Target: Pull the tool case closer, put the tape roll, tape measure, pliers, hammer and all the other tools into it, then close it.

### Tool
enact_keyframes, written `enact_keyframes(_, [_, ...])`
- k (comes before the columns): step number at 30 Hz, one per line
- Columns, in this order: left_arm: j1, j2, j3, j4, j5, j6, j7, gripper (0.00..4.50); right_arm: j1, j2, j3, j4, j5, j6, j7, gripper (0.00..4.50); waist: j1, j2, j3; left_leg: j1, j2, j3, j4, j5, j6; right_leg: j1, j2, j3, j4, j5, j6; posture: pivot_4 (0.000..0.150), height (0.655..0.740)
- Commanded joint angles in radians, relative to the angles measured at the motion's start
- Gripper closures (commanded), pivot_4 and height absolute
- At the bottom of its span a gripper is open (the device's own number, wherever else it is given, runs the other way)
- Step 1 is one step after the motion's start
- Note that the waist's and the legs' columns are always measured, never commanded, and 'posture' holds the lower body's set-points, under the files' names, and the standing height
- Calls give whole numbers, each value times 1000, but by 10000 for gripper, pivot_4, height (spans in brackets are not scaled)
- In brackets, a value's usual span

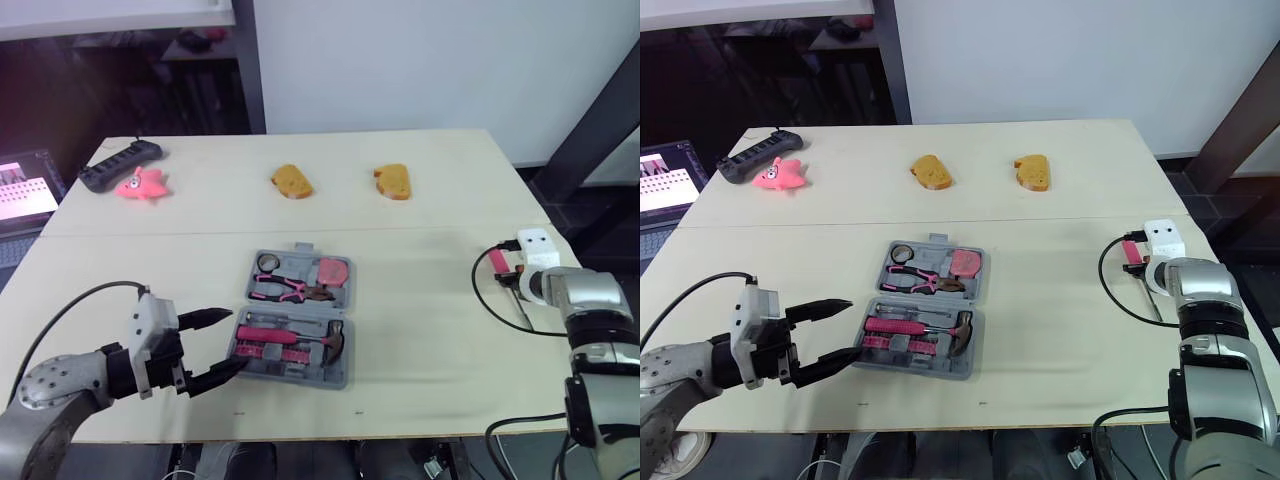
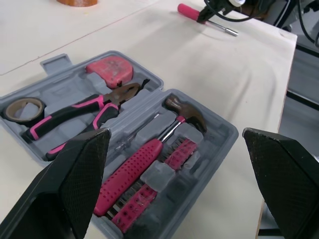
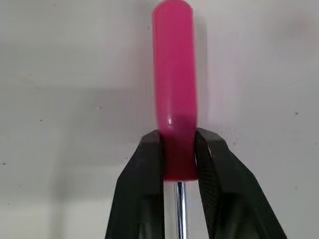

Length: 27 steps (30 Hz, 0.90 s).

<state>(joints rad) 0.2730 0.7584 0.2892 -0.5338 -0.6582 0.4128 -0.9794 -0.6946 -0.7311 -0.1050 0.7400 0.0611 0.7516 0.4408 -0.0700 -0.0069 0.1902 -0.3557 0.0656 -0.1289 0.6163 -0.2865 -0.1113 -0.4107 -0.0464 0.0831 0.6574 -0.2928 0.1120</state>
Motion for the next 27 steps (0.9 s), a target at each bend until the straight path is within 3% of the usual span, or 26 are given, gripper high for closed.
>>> enact_keyframes(1, [-2,8,21,-26,-17,2,0,0,5,-10,-31,-69,24,11,17,41285,0,0,0,0,0,0,0,0,0,0,0,0,0,0,0,1500,7400])
enact_keyframes(4, [-2,10,25,-21,-17,3,0,0,61,-4,-63,-301,77,104,38,41285,0,1,1,0,0,0,0,0,0,0,0,0,0,0,0,1500,7400])
enact_keyframes(7, [0,17,37,-13,-21,6,-8,0,176,31,-118,-721,163,364,12,41285,-1,5,2,0,0,0,-1,0,0,-1,0,0,0,0,1,1500,7400])
enact_keyframes(11, [-18,26,41,9,-26,12,-22,0,270,212,-178,-1219,218,754,-81,41285,2,5,3,0,0,-3,-2,0,0,-2,1,-2,1,0,1,1500,7400])
enact_keyframes(15, [-41,41,34,41,-20,6,-51,0,364,414,-139,-1497,207,863,-212,41285,11,5,3,-1,0,-3,-2,0,0,-2,1,-2,1,0,0,1500,7400])
enact_keyframes(21, [-73,73,16,84,-7,-6,-114,0,541,599,8,-1646,150,863,-404,41285,22,5,3,-2,0,-3,-2,0,-1,-3,0,-2,-1,-2,-3,1500,7400])
enact_keyframes(27, [-101,102,-6,121,16,-24,-178,0,696,650,119,-1551,101,740,-464,41285,21,4,2,-2,0,-3,-3,0,-1,-3,0,-2,-1,-2,-3,1500,7400])
